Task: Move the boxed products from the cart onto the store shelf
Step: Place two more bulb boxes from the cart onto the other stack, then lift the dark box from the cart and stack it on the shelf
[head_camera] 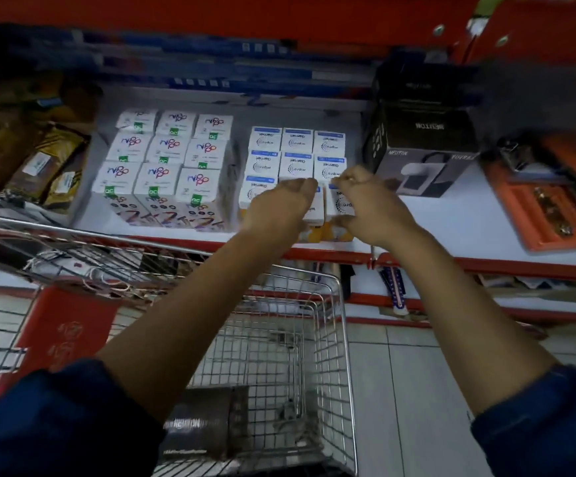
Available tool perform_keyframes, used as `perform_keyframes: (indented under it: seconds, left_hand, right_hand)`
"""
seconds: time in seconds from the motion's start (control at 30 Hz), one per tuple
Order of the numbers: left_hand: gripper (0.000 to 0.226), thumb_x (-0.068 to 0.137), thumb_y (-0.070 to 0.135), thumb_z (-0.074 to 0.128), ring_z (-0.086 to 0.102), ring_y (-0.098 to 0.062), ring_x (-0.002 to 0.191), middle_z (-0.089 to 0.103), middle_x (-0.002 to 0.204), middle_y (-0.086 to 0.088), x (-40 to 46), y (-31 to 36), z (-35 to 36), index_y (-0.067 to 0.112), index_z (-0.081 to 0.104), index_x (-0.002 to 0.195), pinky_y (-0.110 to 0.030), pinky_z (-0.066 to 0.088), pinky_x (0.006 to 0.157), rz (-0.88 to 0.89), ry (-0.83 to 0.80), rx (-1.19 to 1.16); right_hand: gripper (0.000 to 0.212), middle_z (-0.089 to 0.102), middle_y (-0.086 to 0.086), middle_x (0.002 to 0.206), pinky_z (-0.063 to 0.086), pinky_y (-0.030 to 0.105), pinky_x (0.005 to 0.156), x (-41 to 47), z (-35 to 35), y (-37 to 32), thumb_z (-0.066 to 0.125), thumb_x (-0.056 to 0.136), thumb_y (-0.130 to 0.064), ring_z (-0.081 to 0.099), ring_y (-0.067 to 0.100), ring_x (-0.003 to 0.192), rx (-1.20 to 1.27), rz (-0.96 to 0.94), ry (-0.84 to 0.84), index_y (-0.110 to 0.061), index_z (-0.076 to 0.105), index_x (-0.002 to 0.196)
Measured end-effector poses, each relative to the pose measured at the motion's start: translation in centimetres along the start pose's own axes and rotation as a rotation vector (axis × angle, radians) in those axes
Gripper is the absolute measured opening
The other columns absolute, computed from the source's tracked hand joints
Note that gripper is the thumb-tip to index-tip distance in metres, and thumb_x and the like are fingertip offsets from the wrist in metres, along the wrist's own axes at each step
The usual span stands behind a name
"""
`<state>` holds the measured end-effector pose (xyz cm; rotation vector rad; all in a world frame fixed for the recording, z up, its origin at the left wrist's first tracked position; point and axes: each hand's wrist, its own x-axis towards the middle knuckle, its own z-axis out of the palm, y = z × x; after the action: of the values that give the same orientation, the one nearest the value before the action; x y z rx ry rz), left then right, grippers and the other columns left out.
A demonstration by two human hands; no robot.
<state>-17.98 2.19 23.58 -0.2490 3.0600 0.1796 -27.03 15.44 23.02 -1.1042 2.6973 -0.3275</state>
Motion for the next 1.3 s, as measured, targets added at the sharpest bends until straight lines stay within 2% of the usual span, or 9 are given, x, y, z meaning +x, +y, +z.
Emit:
perform_keyframes:
  seconds: [0.2, 0.47, 0.57, 0.63, 0.77, 0.9, 1.0, 1.2, 1.3]
  left_hand:
    - [0.059, 0.087, 0.013, 0.067, 0.051, -0.031, 0.120, 0.050, 0.135, -0.013, 2.5, -0.4, 2.1, 0.010, 0.037, 0.137, -0.042, 0.048, 0.082, -0.022, 0.027, 0.004]
    - [0.065, 0.090, 0.006, 0.061, 0.037, -0.028, 0.139, 0.032, 0.154, -0.011, 3.1, -1.2, 4.5, 0.010, 0.028, 0.146, -0.042, 0.047, 0.096, -0.010, 0.007, -0.008]
    - [0.072, 0.093, -0.006, 0.045, 0.011, -0.020, 0.150, 0.007, 0.163, -0.006, 3.1, -1.2, 5.5, 0.011, 0.008, 0.153, -0.036, 0.036, 0.110, 0.008, -0.021, 0.051]
    - [0.074, 0.093, -0.007, 0.039, 0.001, -0.019, 0.150, -0.001, 0.164, -0.007, 2.7, -1.0, 6.1, 0.009, 0.001, 0.153, -0.032, 0.026, 0.115, 0.004, -0.031, 0.074]
    - [0.066, 0.101, 0.014, 0.035, -0.009, -0.021, 0.150, -0.008, 0.163, -0.010, 0.8, -1.1, 7.6, 0.008, -0.007, 0.152, -0.032, -0.004, 0.119, 0.004, 0.079, 0.065]
    - [0.065, 0.103, 0.029, 0.030, -0.015, -0.021, 0.147, -0.017, 0.158, -0.008, -3.4, -2.4, 9.7, 0.008, -0.007, 0.152, -0.039, -0.006, 0.122, -0.015, 0.191, 0.051]
    - [0.066, 0.102, 0.033, 0.035, -0.007, -0.021, 0.147, -0.008, 0.157, -0.008, -7.9, -4.2, 12.4, 0.006, 0.002, 0.152, -0.040, -0.005, 0.120, -0.038, 0.228, 0.030]
    - [0.071, 0.099, 0.047, 0.032, -0.014, -0.018, 0.148, 0.003, 0.160, -0.010, -17.2, -8.8, 18.4, 0.004, 0.014, 0.153, -0.041, 0.004, 0.121, -0.087, 0.014, 0.003]
    - [0.080, 0.095, 0.062, 0.014, -0.013, -0.016, 0.149, 0.009, 0.160, -0.012, -21.7, -11.6, 21.1, 0.005, 0.011, 0.151, -0.038, -0.001, 0.121, -0.137, -0.185, -0.051]
  right_hand:
    - [0.062, 0.038, 0.008, 0.138, 0.045, 0.039, 0.095, 1.7, 1.8, 1.1, 0.070, 0.083, -0.018, 0.036, 0.028, 0.128, 0.001, -0.006, 0.037, -0.010, 0.044, 0.139]
    - [0.058, 0.046, 0.006, 0.137, 0.048, 0.037, 0.090, 2.1, 4.1, 1.7, 0.065, 0.086, -0.015, 0.041, 0.027, 0.125, -0.066, -0.039, 0.106, -0.011, 0.045, 0.140]
    - [0.057, 0.044, 0.006, 0.147, 0.041, 0.037, 0.103, 1.8, 5.0, 1.6, 0.056, 0.091, -0.015, 0.037, 0.026, 0.134, -0.066, -0.040, 0.138, -0.011, 0.039, 0.145]
    - [0.058, 0.033, 0.007, 0.157, 0.027, 0.034, 0.115, 1.1, 5.7, 1.3, 0.050, 0.096, -0.018, 0.026, 0.025, 0.145, -0.080, -0.033, 0.144, -0.010, 0.029, 0.150]
    - [0.067, 0.003, 0.007, 0.164, 0.006, 0.035, 0.123, -1.0, 7.2, -0.2, 0.032, 0.101, -0.042, -0.001, 0.021, 0.151, -0.058, 0.013, 0.156, -0.011, 0.005, 0.154]
    - [0.072, -0.001, 0.009, 0.163, 0.003, 0.038, 0.123, -3.6, 10.0, -2.3, 0.028, 0.100, -0.049, -0.004, 0.021, 0.150, -0.065, 0.036, 0.213, -0.010, 0.000, 0.153]
    - [0.075, 0.000, 0.009, 0.163, 0.003, 0.038, 0.123, -5.9, 13.3, -4.3, 0.031, 0.098, -0.051, -0.002, 0.022, 0.150, -0.076, 0.047, 0.210, -0.009, 0.001, 0.153]
    - [0.079, 0.006, 0.012, 0.163, 0.012, 0.042, 0.121, -10.9, 20.8, -9.1, 0.030, 0.096, -0.056, 0.005, 0.024, 0.150, -0.026, 0.066, 0.064, -0.006, 0.009, 0.153]
    - [0.082, -0.009, 0.009, 0.162, 0.005, 0.040, 0.122, -13.3, 25.0, -12.1, 0.022, 0.095, -0.060, -0.006, 0.023, 0.150, 0.034, 0.090, -0.088, -0.008, -0.003, 0.153]
